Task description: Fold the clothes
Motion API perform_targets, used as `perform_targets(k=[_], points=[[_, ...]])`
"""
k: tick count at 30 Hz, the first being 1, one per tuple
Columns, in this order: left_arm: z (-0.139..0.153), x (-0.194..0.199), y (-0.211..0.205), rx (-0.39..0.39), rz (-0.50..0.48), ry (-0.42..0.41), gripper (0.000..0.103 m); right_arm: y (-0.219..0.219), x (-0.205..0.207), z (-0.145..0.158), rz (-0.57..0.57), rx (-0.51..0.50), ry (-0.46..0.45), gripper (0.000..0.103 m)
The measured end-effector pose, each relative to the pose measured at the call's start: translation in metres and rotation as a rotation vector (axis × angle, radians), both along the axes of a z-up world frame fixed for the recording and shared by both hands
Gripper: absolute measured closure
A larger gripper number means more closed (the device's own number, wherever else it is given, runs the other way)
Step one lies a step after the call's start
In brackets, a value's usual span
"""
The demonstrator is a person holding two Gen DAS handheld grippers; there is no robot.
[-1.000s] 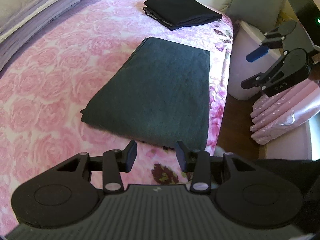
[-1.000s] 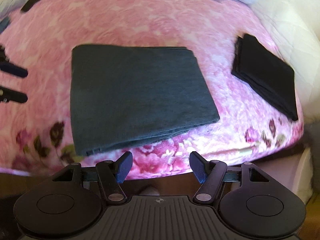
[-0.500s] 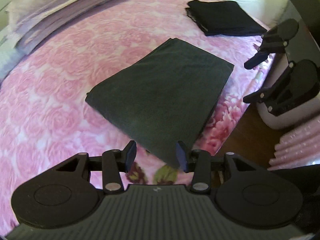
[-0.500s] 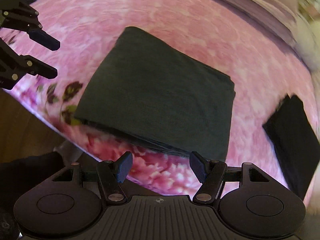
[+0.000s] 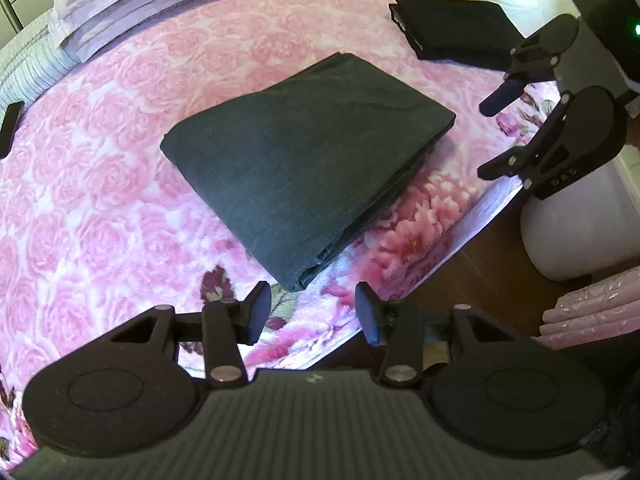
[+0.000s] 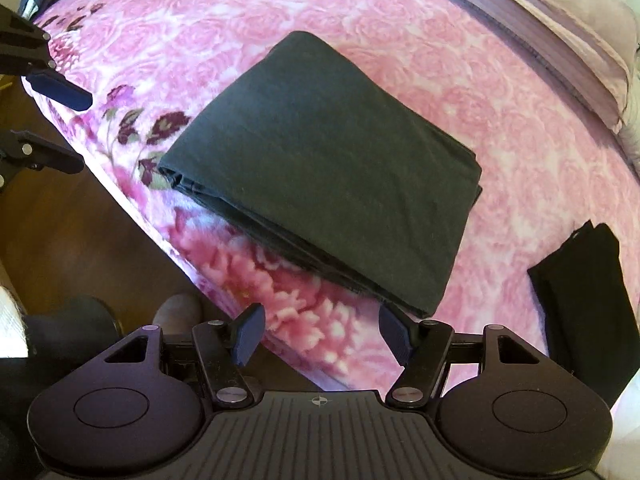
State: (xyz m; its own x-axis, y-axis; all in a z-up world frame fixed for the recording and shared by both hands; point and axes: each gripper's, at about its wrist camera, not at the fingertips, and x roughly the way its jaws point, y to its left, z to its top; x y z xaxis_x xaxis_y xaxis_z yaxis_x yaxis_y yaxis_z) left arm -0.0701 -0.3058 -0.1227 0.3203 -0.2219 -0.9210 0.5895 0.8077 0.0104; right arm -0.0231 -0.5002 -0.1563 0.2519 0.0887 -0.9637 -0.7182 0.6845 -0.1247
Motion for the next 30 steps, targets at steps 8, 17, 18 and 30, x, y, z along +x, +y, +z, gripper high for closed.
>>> perform_targets(k=[8, 17, 18, 30], points=[[-0.011, 0.004, -0.004, 0.004, -0.065, -0.012, 0.061, -0.007, 0.012, -0.005, -0.081, 0.0, 0.061, 0.037], [-0.024, 0.015, -0.004, -0.012, -0.097, -0.01, 0.061, 0.001, 0.02, -0.015, -0.092, -0.027, 0.08, 0.037], [-0.026, 0.016, -0.004, -0.013, -0.101, -0.012, 0.06, 0.001, 0.021, -0.017, -0.091, -0.029, 0.081, 0.037], [-0.069, 0.005, -0.026, 0.125, -0.365, -0.154, 0.055, -0.022, -0.014, -0.054, 0.214, -0.069, -0.171, 0.037]])
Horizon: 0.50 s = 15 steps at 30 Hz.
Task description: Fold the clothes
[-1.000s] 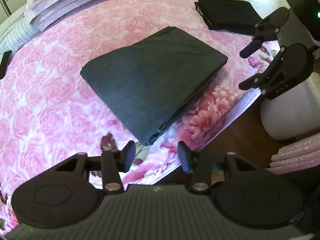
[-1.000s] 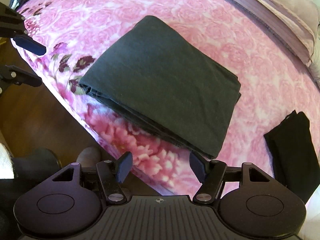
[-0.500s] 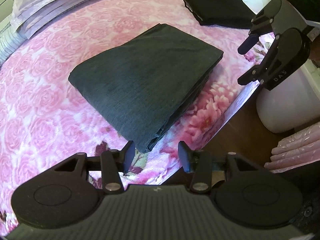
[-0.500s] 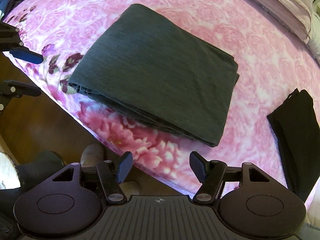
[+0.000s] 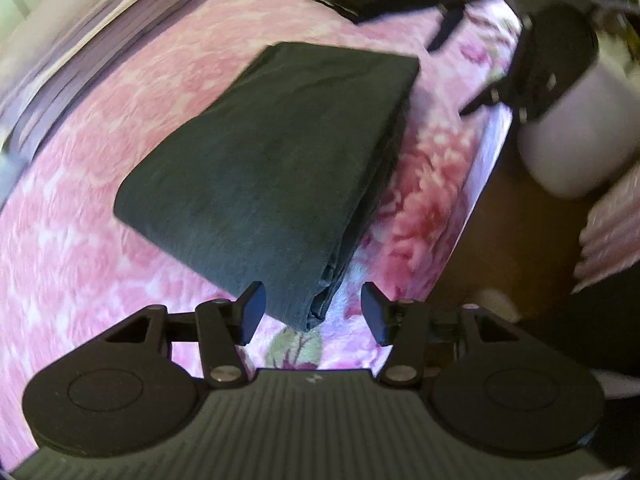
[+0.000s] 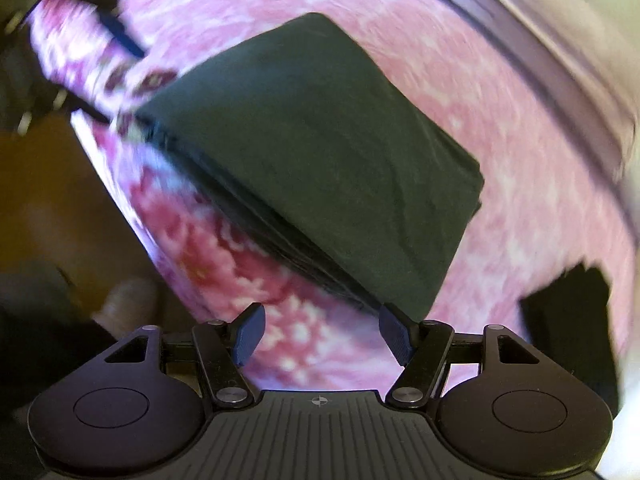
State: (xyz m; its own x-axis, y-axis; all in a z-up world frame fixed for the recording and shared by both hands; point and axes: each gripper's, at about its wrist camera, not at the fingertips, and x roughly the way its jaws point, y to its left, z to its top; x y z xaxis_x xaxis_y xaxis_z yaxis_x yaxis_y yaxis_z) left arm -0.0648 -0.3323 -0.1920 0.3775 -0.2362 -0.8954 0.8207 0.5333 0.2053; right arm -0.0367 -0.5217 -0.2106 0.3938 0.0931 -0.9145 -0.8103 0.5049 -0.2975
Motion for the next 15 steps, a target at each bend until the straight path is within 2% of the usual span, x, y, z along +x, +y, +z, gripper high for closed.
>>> perform_targets(k=[3, 5, 11, 15], points=[[-0.014, -0.003, -0.007, 0.032, -0.047, -0.029, 0.055, -0.004, -0.003, -0.012, 0.083, -0.013, -0.055, 0.037], [-0.018, -0.003, -0.008, 0.029, -0.044, -0.028, 0.055, -0.006, -0.002, -0.017, 0.117, -0.005, -0.075, 0.037], [-0.014, -0.002, 0.006, 0.018, 0.079, -0.043, 0.05, -0.025, 0.03, -0.006, -0.054, 0.158, -0.032, 0.037], [-0.015, 0.002, 0.008, 0.038, 0.122, -0.001, 0.05, -0.038, 0.048, 0.003, -0.188, 0.224, 0.04, 0.037]])
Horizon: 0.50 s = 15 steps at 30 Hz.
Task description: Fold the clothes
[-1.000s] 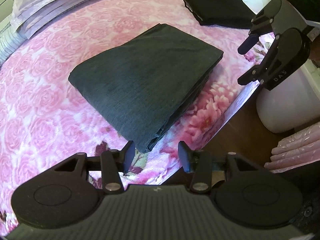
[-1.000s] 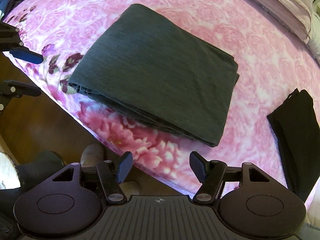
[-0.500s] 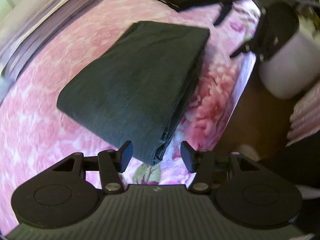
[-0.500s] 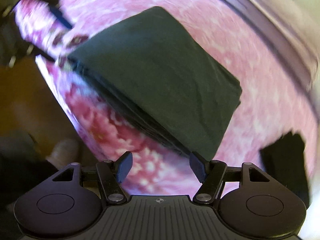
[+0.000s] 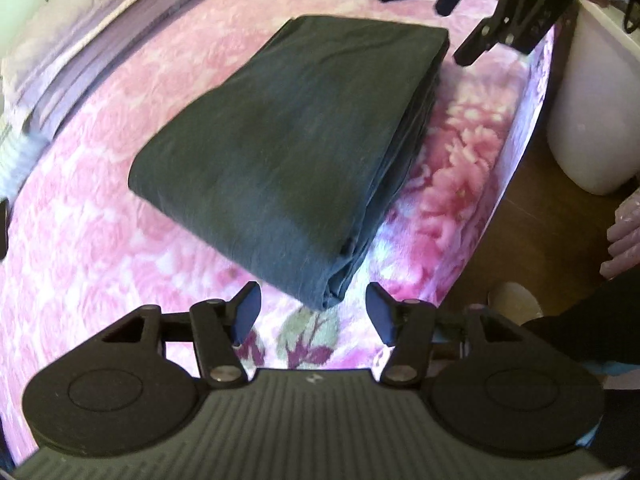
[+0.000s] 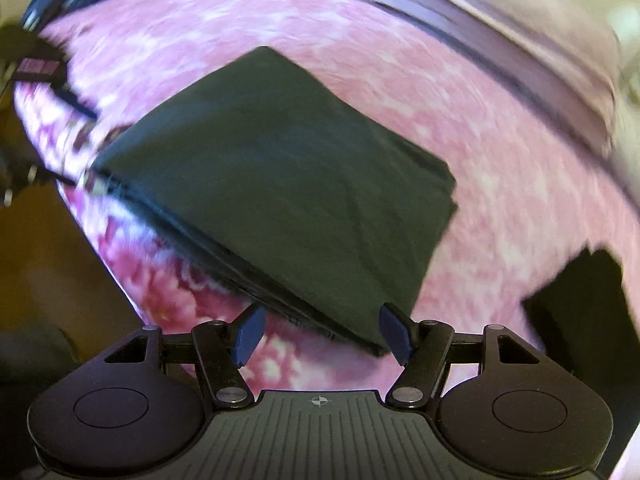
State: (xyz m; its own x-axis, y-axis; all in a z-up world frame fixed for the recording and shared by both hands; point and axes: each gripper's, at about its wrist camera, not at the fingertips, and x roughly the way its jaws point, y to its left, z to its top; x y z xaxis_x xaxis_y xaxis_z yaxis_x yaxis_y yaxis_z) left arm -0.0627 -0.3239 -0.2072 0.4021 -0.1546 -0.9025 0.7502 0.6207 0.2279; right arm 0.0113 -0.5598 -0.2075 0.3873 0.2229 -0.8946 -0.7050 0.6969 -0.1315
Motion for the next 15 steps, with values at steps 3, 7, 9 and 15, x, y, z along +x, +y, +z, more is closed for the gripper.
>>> perform_targets(k=[3, 7, 9, 15], points=[[0.002, 0.006, -0.002, 0.005, 0.041, 0.038, 0.05, -0.005, 0.007, 0.006, -0.06, 0.027, 0.045, 0.037], [0.008, 0.015, -0.004, -0.004, 0.095, 0.058, 0.05, -0.009, 0.016, 0.012, -0.117, 0.05, 0.084, 0.037], [0.011, 0.018, -0.003, -0.008, 0.108, 0.065, 0.05, -0.01, 0.02, 0.013, -0.142, 0.059, 0.1, 0.037], [0.015, 0.022, 0.0, -0.026, 0.122, 0.076, 0.05, -0.001, 0.026, 0.019, -0.165, 0.062, 0.105, 0.037]])
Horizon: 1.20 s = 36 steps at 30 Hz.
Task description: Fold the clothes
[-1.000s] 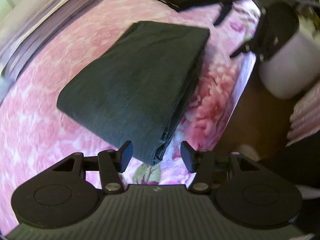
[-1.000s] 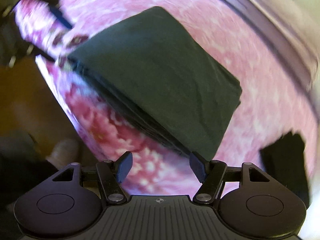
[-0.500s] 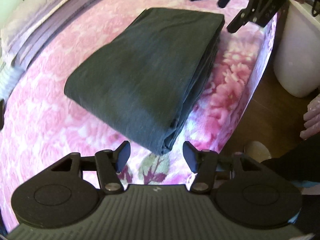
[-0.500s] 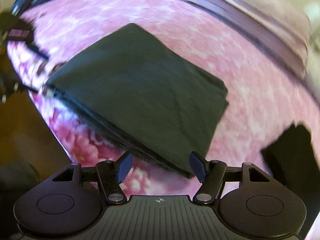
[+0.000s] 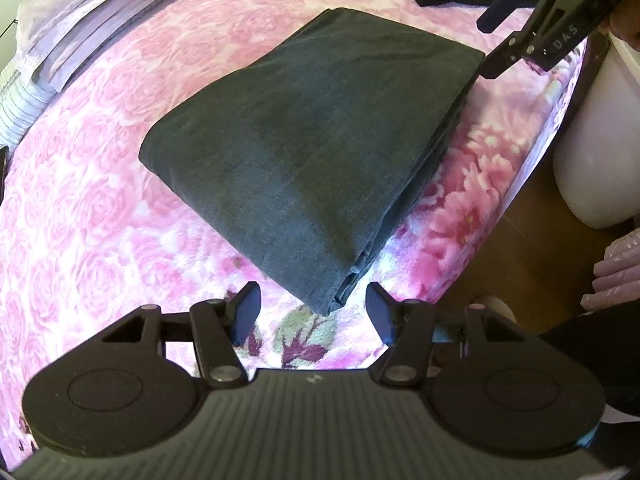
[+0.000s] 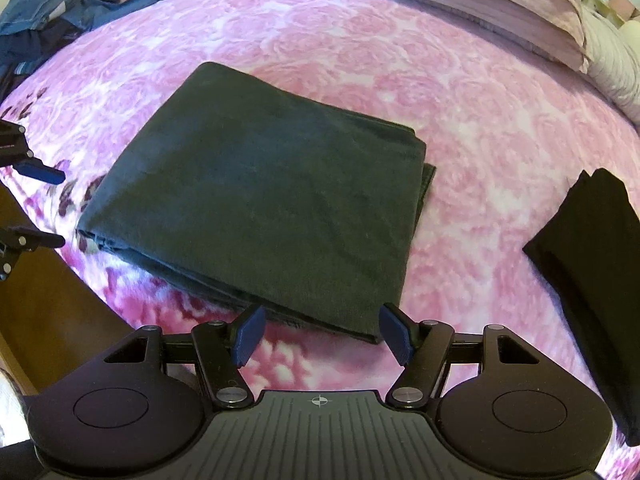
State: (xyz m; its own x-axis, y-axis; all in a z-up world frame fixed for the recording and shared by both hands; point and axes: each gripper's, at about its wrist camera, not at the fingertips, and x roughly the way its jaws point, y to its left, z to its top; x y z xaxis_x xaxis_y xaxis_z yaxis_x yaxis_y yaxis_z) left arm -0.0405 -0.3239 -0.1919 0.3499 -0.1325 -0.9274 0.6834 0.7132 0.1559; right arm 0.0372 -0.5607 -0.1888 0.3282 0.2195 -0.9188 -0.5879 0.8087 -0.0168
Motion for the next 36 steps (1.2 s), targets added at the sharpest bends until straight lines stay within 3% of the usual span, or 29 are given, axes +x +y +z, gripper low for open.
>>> perform_targets(k=[32, 36], points=[[0.016, 0.026, 0.045, -0.055, -0.024, -0.025, 0.05, 0.053, 0.012, 0.021, -0.027, -0.029, 0.004, 0.037], [0.02, 0.036, 0.053, -0.1, 0.014, -0.022, 0.05, 0.059, 0.013, 0.024, -0.031, -0.028, -0.006, 0.037]])
